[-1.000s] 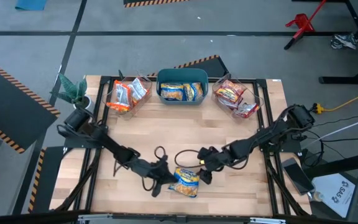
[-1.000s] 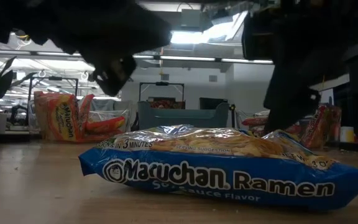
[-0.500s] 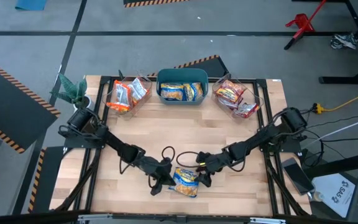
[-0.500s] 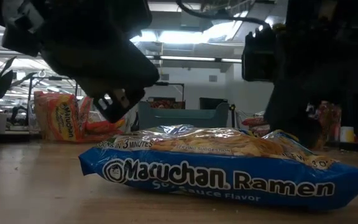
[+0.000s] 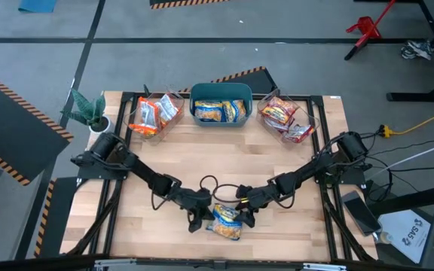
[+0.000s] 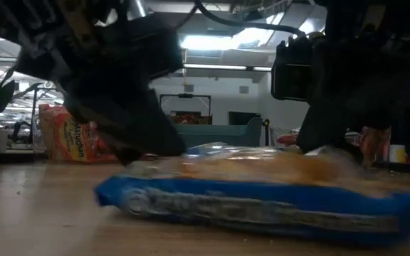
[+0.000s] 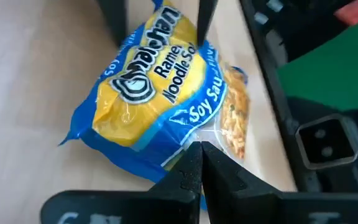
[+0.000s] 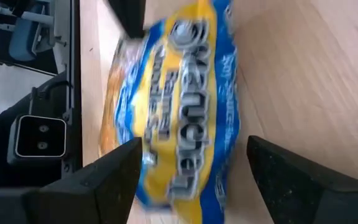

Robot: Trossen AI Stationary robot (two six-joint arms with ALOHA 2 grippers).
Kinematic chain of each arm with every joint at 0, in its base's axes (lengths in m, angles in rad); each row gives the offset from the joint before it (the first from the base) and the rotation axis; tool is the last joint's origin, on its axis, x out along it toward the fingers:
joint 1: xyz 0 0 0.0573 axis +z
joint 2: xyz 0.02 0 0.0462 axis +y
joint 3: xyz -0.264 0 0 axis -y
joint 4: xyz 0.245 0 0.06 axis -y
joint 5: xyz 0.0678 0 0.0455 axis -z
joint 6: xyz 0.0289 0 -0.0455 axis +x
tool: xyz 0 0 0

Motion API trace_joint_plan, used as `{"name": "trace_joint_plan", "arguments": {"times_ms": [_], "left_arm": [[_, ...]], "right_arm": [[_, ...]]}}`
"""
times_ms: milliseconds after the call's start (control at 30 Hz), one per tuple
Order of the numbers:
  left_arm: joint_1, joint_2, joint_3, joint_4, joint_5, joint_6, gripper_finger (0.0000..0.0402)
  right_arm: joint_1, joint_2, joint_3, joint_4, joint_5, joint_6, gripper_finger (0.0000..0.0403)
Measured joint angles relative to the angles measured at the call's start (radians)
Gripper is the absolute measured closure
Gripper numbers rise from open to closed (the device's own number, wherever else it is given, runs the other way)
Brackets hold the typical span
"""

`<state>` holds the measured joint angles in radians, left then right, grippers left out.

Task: Sort Maruchan noodles
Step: Put the blue noodle pack into the blue bin

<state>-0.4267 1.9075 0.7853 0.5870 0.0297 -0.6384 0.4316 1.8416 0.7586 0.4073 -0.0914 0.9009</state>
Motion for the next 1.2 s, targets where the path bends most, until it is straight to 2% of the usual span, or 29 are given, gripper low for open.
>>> {"name": "trace_joint_plan", "arguments": {"times_ms": [133, 300, 600, 767, 900, 1100, 1200], "left_arm": [[0.001, 0.07, 0.051, 0.024, 0.067, -0.015, 0.0401], [0.038, 0.074, 0.062, 0.006, 0.09, -0.007, 0.0401], [0.086, 0.071, 0.062, -0.015, 0.012, 0.013, 0.0401], [0.085, 0.074, 0.059, -0.016, -0.06, 0.014, 0.0401], [0.084, 0.078, 0.056, -0.03, -0.102, 0.013, 0.0401], [0.074, 0.078, 0.056, -0.025, -0.125, 0.013, 0.0401], [0.082, 0.071, 0.056, -0.025, -0.086, 0.004, 0.0401]], "right_arm": [[0.0, 0.0, -0.001, 0.012, 0.0, 0.0, 0.0116], [0.0, 0.0, -0.001, 0.012, -0.025, 0.001, 0.0116], [0.0, 0.0, -0.001, 0.028, -0.059, 0.01, 0.0116], [-0.008, 0.048, -0.001, 0.137, -0.093, 0.068, 0.0116], [-0.016, 0.08, 0.013, 0.16, -0.088, 0.119, 0.0116], [-0.019, 0.078, 0.011, 0.19, -0.073, 0.117, 0.0116], [-0.019, 0.076, 0.01, 0.195, -0.055, 0.117, 0.0116]]}}
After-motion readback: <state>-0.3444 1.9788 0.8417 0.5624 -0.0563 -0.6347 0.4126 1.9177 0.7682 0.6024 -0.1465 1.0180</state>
